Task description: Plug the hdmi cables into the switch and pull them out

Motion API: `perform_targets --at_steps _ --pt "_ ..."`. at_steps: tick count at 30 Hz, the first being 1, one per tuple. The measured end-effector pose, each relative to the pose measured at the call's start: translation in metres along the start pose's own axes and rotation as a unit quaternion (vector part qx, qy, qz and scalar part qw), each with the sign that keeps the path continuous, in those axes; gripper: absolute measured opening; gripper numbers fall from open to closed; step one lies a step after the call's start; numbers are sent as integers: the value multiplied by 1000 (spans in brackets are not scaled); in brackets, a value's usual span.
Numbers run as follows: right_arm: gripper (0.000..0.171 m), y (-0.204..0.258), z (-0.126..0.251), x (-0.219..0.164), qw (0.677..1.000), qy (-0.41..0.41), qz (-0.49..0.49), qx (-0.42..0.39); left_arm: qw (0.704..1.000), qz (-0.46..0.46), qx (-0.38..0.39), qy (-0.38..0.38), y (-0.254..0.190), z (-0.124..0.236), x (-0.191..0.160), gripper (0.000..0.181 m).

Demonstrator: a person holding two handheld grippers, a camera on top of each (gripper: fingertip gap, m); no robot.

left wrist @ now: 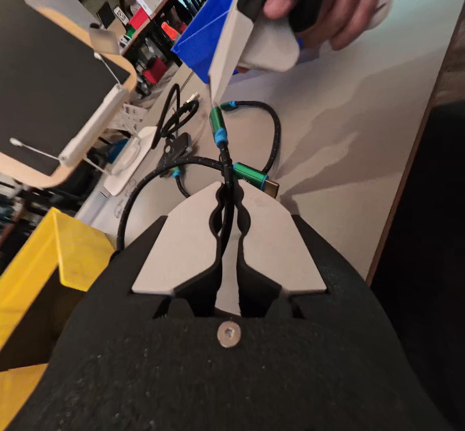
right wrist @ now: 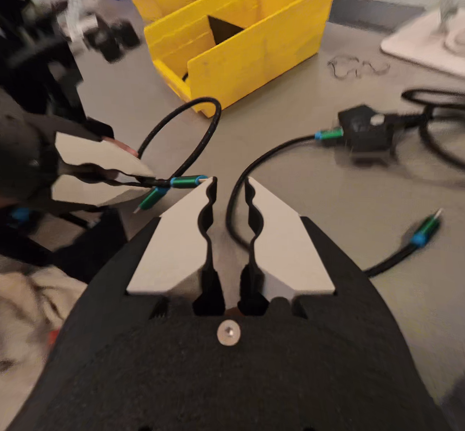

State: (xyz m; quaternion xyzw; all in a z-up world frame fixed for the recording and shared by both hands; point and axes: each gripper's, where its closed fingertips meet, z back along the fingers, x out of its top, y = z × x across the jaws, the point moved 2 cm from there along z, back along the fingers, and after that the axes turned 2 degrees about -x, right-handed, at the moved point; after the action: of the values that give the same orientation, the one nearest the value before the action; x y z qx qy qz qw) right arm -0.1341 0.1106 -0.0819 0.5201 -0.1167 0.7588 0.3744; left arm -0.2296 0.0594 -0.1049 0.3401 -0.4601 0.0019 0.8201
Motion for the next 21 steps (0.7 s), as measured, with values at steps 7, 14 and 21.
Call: perform_targets --at_steps 7,14,21 --pt "34 30 32 -30 987 -85 -102 92 997 -72 13 -8 -17 -5 18 6" --pt "36 51 24 -28 977 -106 -99 155 949 252 -143 -122 -15 5 49 6" --pt "31 67 34 -5 962 -173 -73 200 840 422 -276 -203 -2 19 53 6"
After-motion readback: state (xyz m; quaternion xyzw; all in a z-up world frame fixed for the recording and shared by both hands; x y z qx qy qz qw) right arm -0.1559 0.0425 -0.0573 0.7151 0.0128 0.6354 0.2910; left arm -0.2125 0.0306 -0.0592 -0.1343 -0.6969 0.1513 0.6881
